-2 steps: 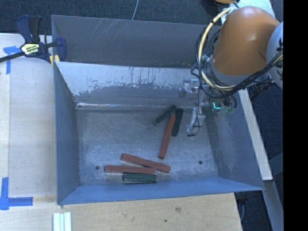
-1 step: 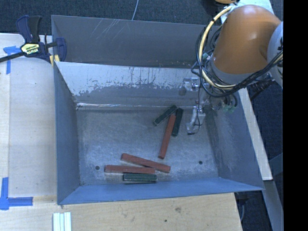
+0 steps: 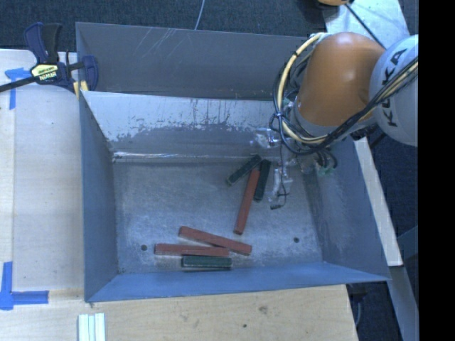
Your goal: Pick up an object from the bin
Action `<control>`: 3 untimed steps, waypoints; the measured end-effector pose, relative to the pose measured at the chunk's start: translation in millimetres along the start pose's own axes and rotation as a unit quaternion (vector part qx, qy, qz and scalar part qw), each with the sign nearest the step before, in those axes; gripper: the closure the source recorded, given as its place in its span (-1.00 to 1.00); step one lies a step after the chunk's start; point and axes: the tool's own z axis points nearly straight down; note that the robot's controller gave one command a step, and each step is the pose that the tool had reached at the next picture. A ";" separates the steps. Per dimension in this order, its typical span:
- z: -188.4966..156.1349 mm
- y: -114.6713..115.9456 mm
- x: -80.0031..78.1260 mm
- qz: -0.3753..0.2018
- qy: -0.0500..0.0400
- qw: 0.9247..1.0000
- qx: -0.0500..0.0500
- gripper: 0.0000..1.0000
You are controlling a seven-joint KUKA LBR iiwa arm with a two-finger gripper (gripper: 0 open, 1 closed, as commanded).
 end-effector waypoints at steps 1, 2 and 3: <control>18.9 -2.7 -30.3 -0.143 0.001 0.990 -0.001 -1.00; 50.9 -7.2 -33.0 -0.228 0.001 0.974 -0.001 -1.00; 111.5 -15.0 -33.7 -0.265 0.003 0.964 -0.002 -1.00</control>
Offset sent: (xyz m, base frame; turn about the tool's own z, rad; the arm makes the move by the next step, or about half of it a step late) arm 0.0334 -0.0034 -0.0564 -0.4686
